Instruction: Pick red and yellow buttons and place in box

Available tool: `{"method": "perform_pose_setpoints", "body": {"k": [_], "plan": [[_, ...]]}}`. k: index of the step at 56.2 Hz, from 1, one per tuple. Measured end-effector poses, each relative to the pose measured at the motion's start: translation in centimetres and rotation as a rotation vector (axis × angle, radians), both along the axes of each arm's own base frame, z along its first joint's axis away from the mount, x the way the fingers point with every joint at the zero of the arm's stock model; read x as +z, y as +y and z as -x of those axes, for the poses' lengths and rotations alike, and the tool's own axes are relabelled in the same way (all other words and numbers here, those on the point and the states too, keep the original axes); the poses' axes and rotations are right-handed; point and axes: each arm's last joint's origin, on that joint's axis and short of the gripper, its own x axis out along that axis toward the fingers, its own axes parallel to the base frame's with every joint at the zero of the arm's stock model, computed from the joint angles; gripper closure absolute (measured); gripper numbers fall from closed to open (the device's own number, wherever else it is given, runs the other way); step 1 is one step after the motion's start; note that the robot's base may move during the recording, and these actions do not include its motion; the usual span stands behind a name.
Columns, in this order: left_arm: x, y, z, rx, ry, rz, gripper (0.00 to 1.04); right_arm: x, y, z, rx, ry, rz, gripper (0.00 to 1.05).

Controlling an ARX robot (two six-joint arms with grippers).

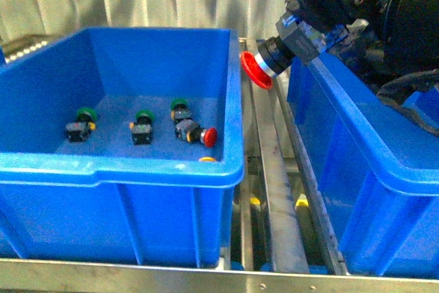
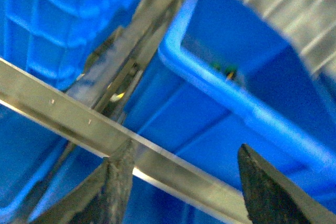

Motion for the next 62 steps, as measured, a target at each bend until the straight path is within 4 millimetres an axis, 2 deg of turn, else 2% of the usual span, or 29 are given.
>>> {"method": "perform_pose_setpoints", "body": {"k": [5, 6, 12, 18, 26, 35, 40, 45, 56, 62], "plan": [[-0.9, -0.4, 0.1, 0.113, 0.088, -0.15, 0.63, 0.1, -0.5, 0.3, 0.005, 0.004, 0.028, 0.7], [-1.0, -0.9, 0.1, 0.145, 0.096, -0.192, 0.68, 0.3, -0.8, 0.4, 0.004, 0.001, 0.033, 0.7], [0.3, -3.8, 0.6, 0.044, -0.051, -0.363, 0.87, 0.6, -2.0, 0.5, 0.003, -0.005, 0.075, 0.7], [0.2, -4.5, 0.5, 0.045, -0.037, -0.381, 1.03, 0.7, -3.4, 0.4, 0.036, -0.007, 0.151, 0.7], [0.1, -5.0, 0.5, 0.048, -0.036, -0.397, 1.02, 0.1, -6.0, -0.7, 0.019, 0.031, 0.272, 0.7], [0.1, -6.0, 0.5, 0.027, -0.035, -0.401, 1.02, 0.5, -8.2, -0.1, 0.047, 0.043, 0.374, 0.7], [0.1, -6.0, 0.5, 0.031, -0.034, -0.401, 1.02, 1.2, -9.5, 0.8, 0.039, 0.038, 0.405, 0.7], [0.1, -6.0, 0.5, 0.031, -0.034, -0.401, 1.02, 1.9, -11.0, 2.8, 0.029, 0.035, 0.418, 0.7], [0.1, -6.0, 0.5, 0.03, -0.034, -0.401, 1.02, 2.0, -11.8, 5.6, -0.021, 0.005, 0.406, 0.7], [0.1, -6.0, 0.5, 0.031, -0.034, -0.401, 0.8, 1.7, -11.9, 6.6, -0.064, -0.017, 0.382, 0.7]]}}
